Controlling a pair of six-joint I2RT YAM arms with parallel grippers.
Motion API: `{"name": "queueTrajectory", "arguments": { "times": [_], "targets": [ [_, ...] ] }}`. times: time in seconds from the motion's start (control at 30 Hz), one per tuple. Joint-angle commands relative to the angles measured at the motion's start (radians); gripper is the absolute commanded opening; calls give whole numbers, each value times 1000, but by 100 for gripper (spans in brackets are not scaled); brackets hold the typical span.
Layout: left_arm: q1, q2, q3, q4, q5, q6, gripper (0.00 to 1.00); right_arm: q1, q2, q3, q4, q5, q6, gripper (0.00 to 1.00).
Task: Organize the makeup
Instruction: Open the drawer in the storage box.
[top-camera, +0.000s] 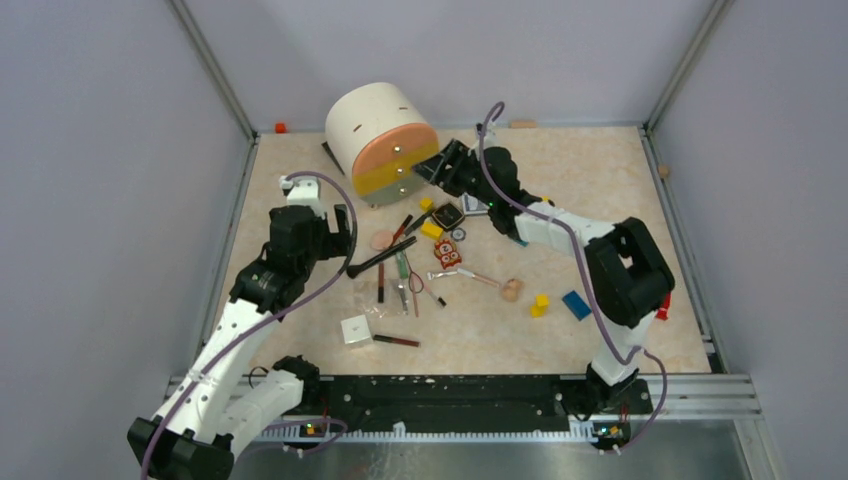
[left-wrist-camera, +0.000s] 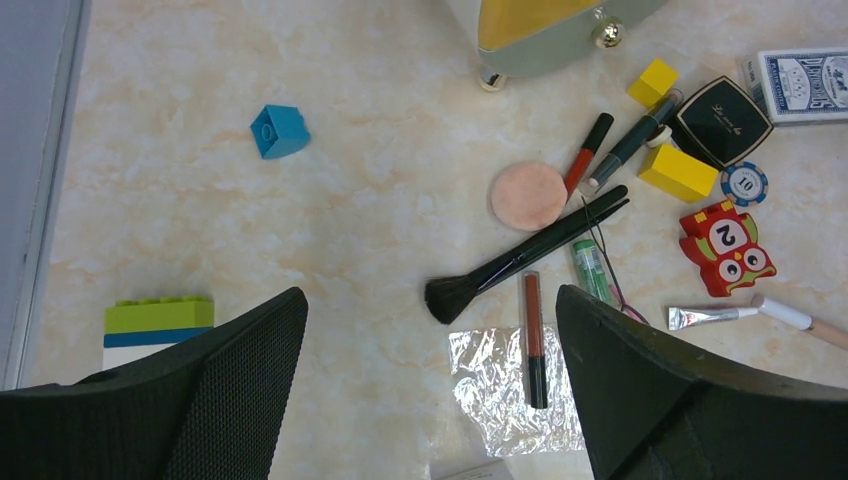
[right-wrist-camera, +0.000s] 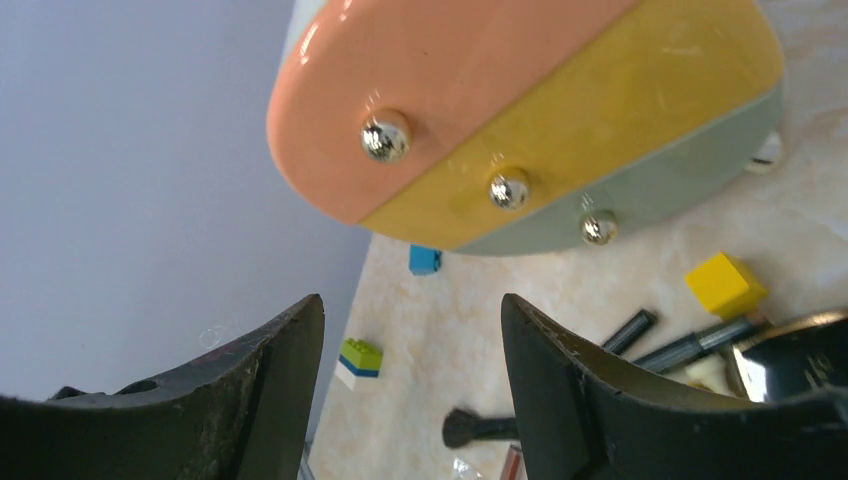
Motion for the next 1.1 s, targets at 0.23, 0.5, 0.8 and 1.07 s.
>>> {"name": "queueTrajectory", "arguments": {
  "times": [0.23, 0.5, 0.8, 1.07],
  "targets": [
    [21, -2, -1, 41, -17, 26, 99, 18, 227, 273, 137, -46, 94, 63],
    [24, 2, -2, 45, -3, 29, 99, 18, 322, 370, 132, -66, 112, 57],
    [29, 6, -4, 48, 10, 32, 99, 18, 336, 409, 152, -74, 102, 55],
    [31, 10, -5, 49, 19, 35, 99, 18, 346, 434, 145, -76, 100, 42]
  ]
}}
